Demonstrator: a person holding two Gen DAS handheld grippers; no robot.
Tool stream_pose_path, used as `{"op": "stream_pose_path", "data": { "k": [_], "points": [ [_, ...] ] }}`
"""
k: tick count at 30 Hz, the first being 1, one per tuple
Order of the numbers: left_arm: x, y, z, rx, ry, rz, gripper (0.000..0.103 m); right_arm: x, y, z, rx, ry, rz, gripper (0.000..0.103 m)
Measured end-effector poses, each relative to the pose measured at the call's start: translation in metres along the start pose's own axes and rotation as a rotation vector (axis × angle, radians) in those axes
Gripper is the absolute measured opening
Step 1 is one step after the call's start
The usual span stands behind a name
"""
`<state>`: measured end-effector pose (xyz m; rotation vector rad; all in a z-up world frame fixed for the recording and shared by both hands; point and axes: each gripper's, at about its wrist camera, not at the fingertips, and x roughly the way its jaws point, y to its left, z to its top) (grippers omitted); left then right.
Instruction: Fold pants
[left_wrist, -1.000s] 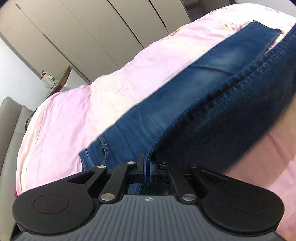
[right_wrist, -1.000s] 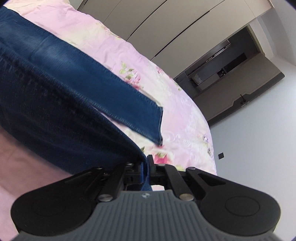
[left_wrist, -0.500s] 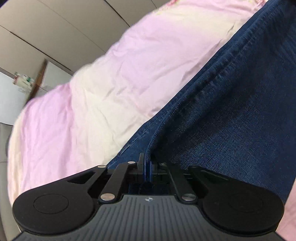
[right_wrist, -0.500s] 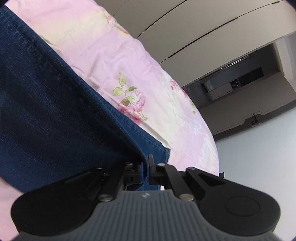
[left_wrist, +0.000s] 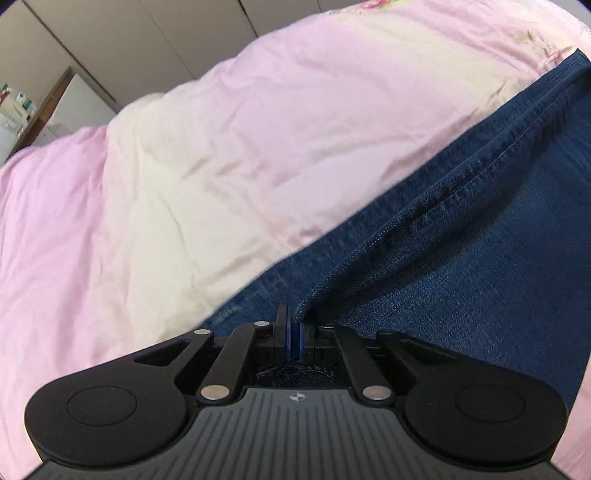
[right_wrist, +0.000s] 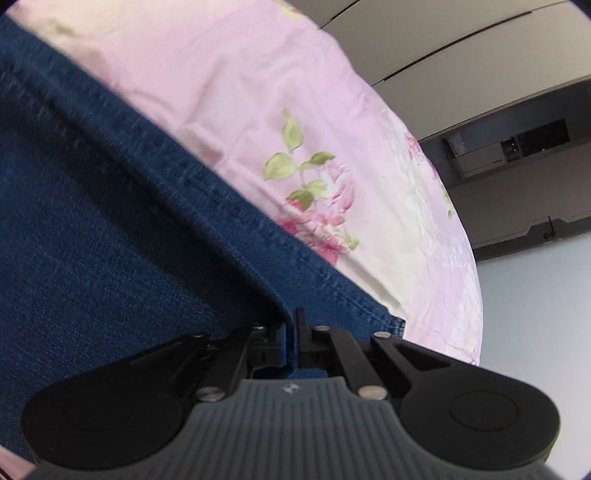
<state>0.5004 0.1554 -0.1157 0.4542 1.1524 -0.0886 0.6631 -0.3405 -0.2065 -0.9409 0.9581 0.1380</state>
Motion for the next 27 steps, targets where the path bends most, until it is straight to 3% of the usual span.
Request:
{"op": "stream_pose_path", "data": {
  "k": [4, 9, 12, 14, 15, 16, 18, 19, 24, 27],
  "points": [
    [0.02, 0.003, 0.02, 0.005, 0.019, 0.018, 0.004, 0.006, -0.014, 0.018, 0.019, 0.003, -0.005, 0.0],
    [0.049, -0.007, 0.017, 0.005, 0.042, 0.029, 0.006, 0.036, 0.006, 0.032, -0.015, 0.064, -0.018, 0.0],
    [0.057, -0.011, 0.011, 0.016, 0.027, 0.06, 0.02, 0.046, 0.014, 0.032, -0.02, 0.081, -0.02, 0.0],
    [0.054, -0.014, 0.007, 0.033, 0.005, 0.105, 0.038, 0.048, 0.018, 0.033, -0.024, 0.084, -0.035, 0.0],
    [0.049, -0.014, 0.005, 0.036, -0.014, 0.13, 0.06, 0.046, 0.019, 0.033, -0.022, 0.082, -0.042, 0.009],
    [0.043, -0.013, 0.002, 0.029, -0.039, 0.136, 0.078, 0.044, 0.019, 0.032, -0.015, 0.076, -0.06, 0.03],
    [0.026, -0.007, -0.004, -0.007, -0.085, 0.126, 0.081, 0.033, 0.016, 0.03, 0.002, 0.043, -0.087, 0.059],
    [0.018, -0.004, -0.007, -0.025, -0.096, 0.121, 0.081, 0.024, 0.013, 0.028, 0.018, 0.022, -0.097, 0.065],
    [-0.035, 0.014, -0.047, -0.178, -0.172, 0.107, 0.081, -0.033, 0.009, 0.016, 0.15, -0.088, -0.054, 0.067],
    [-0.06, 0.031, -0.084, -0.316, -0.193, 0.13, 0.08, -0.067, 0.028, 0.005, 0.201, -0.135, 0.035, 0.067]
  ]
}}
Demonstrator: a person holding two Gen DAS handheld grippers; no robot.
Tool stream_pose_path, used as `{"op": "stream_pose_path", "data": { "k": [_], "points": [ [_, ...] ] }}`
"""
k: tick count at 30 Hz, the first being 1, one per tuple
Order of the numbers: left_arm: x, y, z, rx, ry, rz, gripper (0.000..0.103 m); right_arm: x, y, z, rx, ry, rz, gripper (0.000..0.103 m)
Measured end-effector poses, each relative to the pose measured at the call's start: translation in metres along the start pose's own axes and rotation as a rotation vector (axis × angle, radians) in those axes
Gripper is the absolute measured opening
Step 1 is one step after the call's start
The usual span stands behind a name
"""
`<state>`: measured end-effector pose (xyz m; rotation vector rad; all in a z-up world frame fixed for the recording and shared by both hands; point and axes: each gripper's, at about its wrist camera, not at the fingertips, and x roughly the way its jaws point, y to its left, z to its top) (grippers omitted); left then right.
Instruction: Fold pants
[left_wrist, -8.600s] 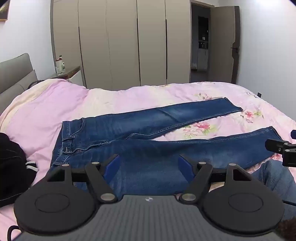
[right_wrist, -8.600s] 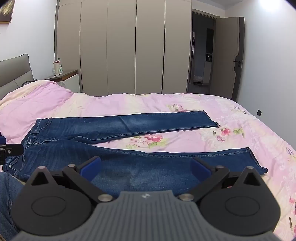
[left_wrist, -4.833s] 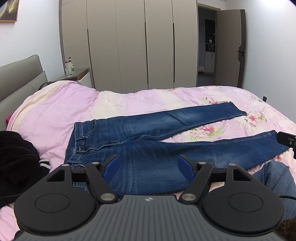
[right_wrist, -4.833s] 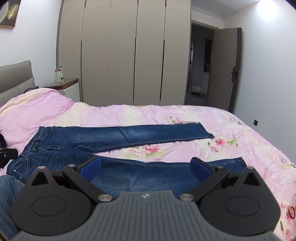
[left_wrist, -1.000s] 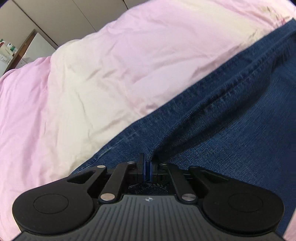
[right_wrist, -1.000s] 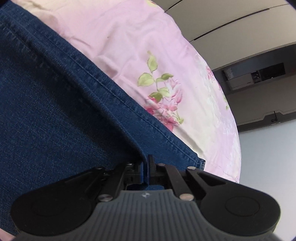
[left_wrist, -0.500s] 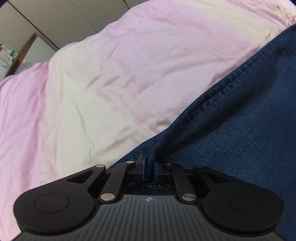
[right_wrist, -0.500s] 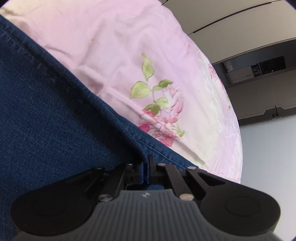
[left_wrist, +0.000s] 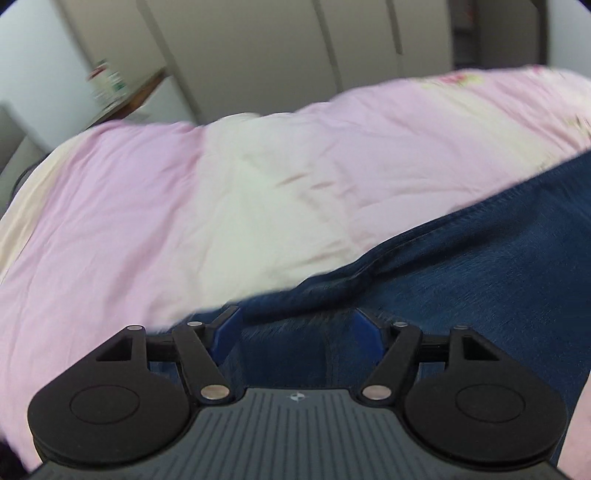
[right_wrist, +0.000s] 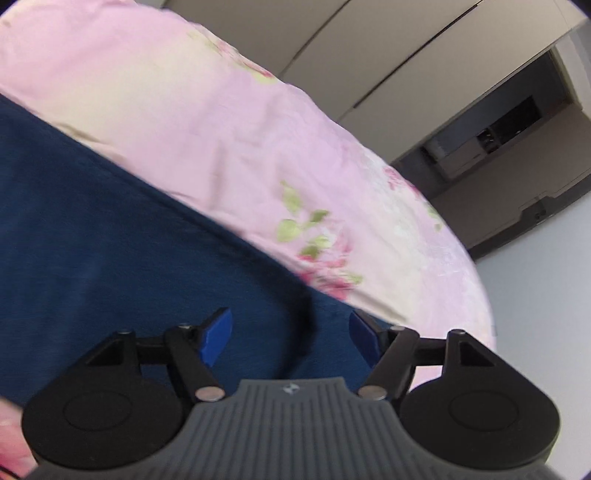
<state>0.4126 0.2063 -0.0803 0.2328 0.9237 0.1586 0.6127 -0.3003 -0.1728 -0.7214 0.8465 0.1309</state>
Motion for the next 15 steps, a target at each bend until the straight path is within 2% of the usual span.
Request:
{"op": "stream_pose_path", "data": {
  "k": [4, 7, 12, 15],
  "points": [
    [-0.031, 0.046, -0.049, -0.208, -0.001, 0.023, 0.08, -0.039, 0.046, -0.017, 0.059, -0.031, 0.142, 0.067],
    [-0.039, 0.082, -0.087, -0.38, 0.013, 0.046, 0.08, -0.064, 0.085, -0.026, 0.105, -0.054, 0.231, 0.067],
    [-0.041, 0.132, -0.14, -0.642, 0.014, 0.019, 0.082, -0.098, 0.149, -0.022, 0.134, -0.097, 0.312, 0.067],
    [-0.028, 0.154, -0.166, -0.824, 0.024, -0.049, 0.082, -0.114, 0.181, -0.003, 0.142, -0.109, 0.364, 0.067]
  ]
}}
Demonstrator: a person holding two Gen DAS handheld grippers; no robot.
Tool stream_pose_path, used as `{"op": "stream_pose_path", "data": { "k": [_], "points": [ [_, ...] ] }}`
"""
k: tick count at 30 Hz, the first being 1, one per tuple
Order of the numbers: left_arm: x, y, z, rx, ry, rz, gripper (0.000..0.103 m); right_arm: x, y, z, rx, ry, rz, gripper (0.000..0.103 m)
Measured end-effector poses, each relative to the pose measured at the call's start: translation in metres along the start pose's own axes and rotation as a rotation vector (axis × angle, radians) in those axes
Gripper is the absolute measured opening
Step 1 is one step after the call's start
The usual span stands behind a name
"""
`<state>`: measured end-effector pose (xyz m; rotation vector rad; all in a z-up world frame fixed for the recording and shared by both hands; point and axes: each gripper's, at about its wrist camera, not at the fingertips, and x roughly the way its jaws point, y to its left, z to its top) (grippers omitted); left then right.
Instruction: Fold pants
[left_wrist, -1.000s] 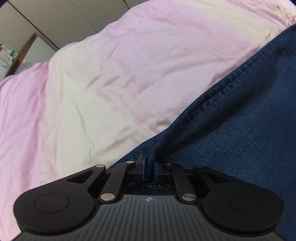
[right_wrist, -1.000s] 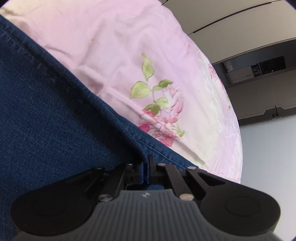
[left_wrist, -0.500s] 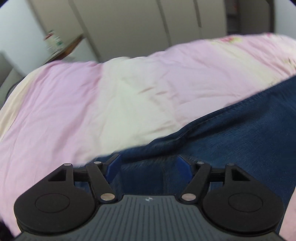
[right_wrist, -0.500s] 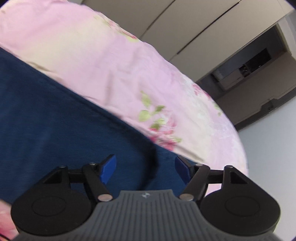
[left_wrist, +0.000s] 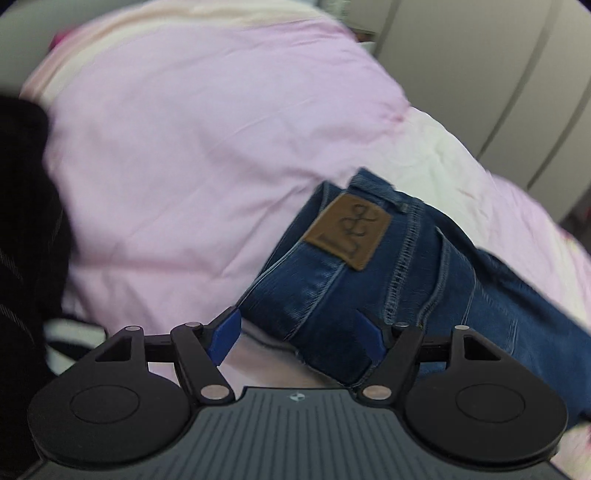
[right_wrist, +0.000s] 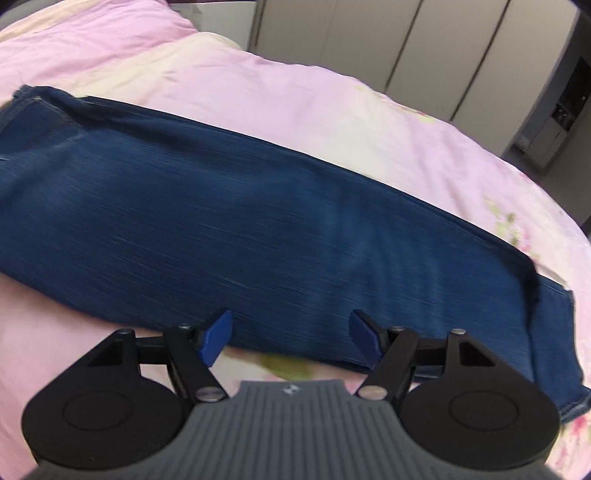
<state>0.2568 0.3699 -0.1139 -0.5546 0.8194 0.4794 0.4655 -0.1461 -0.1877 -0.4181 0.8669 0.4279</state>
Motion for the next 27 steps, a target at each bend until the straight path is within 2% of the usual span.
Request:
{"op": "stream_pose_path", "data": {
  "k": [3, 5, 6, 7, 8, 9, 10, 13, 15, 18, 20, 23, 24, 25, 27],
  "points": [
    [0.014, 0.029, -0.005, -0.195, 0.006, -0.078, 0.089, -0.001, 0.036, 0.017, -0.018, -0.021, 0.012, 0.067],
    [0.025, 0.041, -0.005, -0.296, 0.01, -0.133, 0.087, -0.005, 0.061, 0.025, -0.014, -0.023, 0.025, 0.067],
    [0.03, 0.045, -0.004, -0.324, 0.012, -0.15, 0.081, -0.005, 0.07, 0.029, -0.012, -0.018, 0.033, 0.067],
    [0.035, 0.046, -0.001, -0.323, 0.025, -0.168, 0.065, -0.004, 0.079, 0.032, -0.013, -0.013, 0.041, 0.067],
    [0.037, 0.044, 0.001, -0.304, 0.033, -0.162, 0.056, -0.004, 0.087, 0.034, -0.017, -0.007, 0.046, 0.067],
    [0.035, 0.042, 0.002, -0.277, 0.029, -0.157, 0.037, -0.003, 0.094, 0.037, -0.024, -0.002, 0.047, 0.067],
    [0.031, 0.039, 0.004, -0.247, 0.018, -0.155, 0.023, -0.004, 0.1, 0.039, -0.034, 0.001, 0.046, 0.067],
    [0.008, 0.027, 0.012, -0.121, -0.039, -0.121, 0.013, 0.0, 0.11, 0.048, -0.074, 0.012, 0.038, 0.067],
    [0.011, 0.028, 0.016, -0.062, -0.026, -0.104, 0.013, 0.002, 0.114, 0.053, -0.089, 0.024, 0.026, 0.067],
    [0.044, 0.037, 0.012, -0.046, 0.069, -0.066, 0.015, 0.012, 0.114, 0.057, -0.096, 0.049, 0.0, 0.067],
    [0.053, 0.039, 0.007, -0.02, 0.075, -0.079, 0.019, 0.022, 0.111, 0.058, -0.096, 0.064, -0.015, 0.068],
    [0.044, 0.039, 0.013, 0.046, 0.078, -0.087, 0.042, 0.03, 0.104, 0.055, -0.069, 0.074, -0.003, 0.071],
    [0.037, 0.039, 0.018, 0.087, 0.071, -0.079, 0.054, 0.031, 0.1, 0.055, -0.063, 0.076, 0.003, 0.071],
    [0.029, 0.038, 0.023, 0.136, 0.067, -0.069, 0.058, 0.032, 0.097, 0.058, -0.059, 0.079, 0.011, 0.071],
    [0.011, 0.032, 0.037, 0.232, 0.035, -0.048, 0.058, 0.031, 0.094, 0.06, -0.07, 0.071, 0.017, 0.071]
  ]
}}
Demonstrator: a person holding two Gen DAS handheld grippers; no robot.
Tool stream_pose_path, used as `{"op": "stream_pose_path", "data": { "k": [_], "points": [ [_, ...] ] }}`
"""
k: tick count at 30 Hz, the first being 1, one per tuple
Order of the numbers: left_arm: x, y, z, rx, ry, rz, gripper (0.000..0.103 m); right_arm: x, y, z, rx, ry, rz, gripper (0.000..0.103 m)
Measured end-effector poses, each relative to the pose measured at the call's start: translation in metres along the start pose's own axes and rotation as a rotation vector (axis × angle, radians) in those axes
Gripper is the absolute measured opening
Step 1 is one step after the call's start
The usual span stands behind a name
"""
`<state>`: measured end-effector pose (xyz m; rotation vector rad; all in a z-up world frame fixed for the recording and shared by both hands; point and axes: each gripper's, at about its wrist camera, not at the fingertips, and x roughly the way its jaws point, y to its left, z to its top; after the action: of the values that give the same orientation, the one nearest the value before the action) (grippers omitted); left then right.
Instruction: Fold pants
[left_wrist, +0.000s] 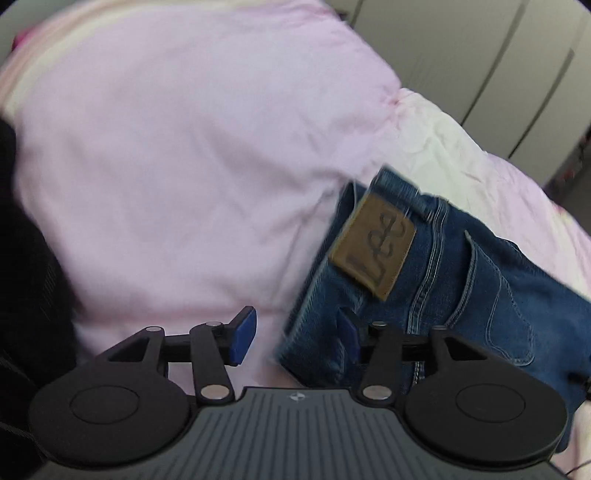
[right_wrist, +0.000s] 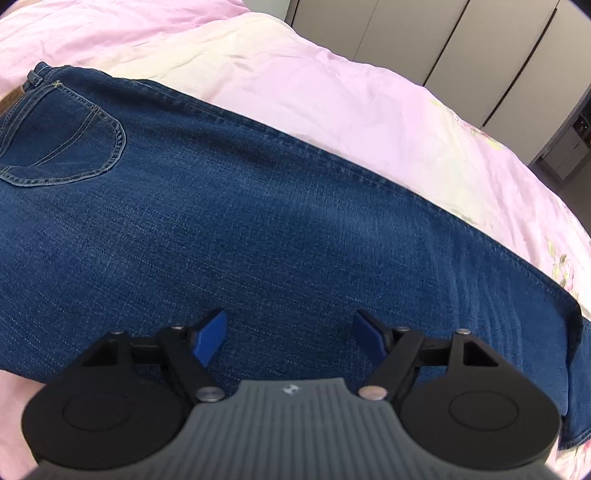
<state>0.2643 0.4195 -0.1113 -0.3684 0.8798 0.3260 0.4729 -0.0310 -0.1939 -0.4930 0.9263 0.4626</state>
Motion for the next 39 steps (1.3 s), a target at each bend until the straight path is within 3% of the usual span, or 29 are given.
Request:
{"op": "stream_pose_path", "data": {
  "k": [4, 8, 12, 22, 24, 29, 32, 35, 38, 39],
  "points": [
    [-0.016, -0.015, 0.038, 0.114, -0.036, -0.04, 0.074, 0.001, -0.004, 0.01, -0.032, -0.02, -0.002, 0.071],
    [-0.004, -0.037, 0.063, 0.192, -0.043, -0.065, 0.082, 0.005, -0.005, 0.02, -0.043, -0.039, -0.015, 0.071],
    [0.025, -0.054, 0.076, 0.222, -0.011, -0.067, 0.084, 0.011, -0.005, 0.022, -0.031, -0.051, -0.001, 0.071],
    [0.094, -0.064, 0.081, 0.157, 0.114, -0.14, 0.084, 0.021, -0.005, 0.015, -0.037, -0.054, 0.015, 0.072],
    [0.098, -0.069, 0.08, 0.157, 0.129, -0.151, 0.08, 0.021, -0.006, 0.013, -0.038, -0.056, 0.016, 0.073],
    [0.09, -0.085, 0.076, 0.246, 0.106, -0.138, 0.038, 0.025, -0.009, 0.015, -0.024, -0.056, 0.019, 0.076],
    [0.071, -0.103, 0.07, 0.353, 0.039, -0.085, 0.032, 0.025, -0.01, 0.015, -0.011, -0.059, 0.022, 0.076],
    [0.049, -0.114, 0.069, 0.392, -0.012, -0.041, 0.029, 0.023, -0.008, 0.013, -0.014, -0.065, 0.017, 0.076],
    [0.05, -0.117, 0.075, 0.424, -0.007, 0.001, 0.026, 0.02, -0.006, 0.013, -0.023, -0.071, 0.014, 0.075],
    [0.057, -0.117, 0.075, 0.421, 0.007, 0.023, 0.02, 0.019, -0.006, 0.013, -0.026, -0.072, 0.014, 0.075]
  ]
}}
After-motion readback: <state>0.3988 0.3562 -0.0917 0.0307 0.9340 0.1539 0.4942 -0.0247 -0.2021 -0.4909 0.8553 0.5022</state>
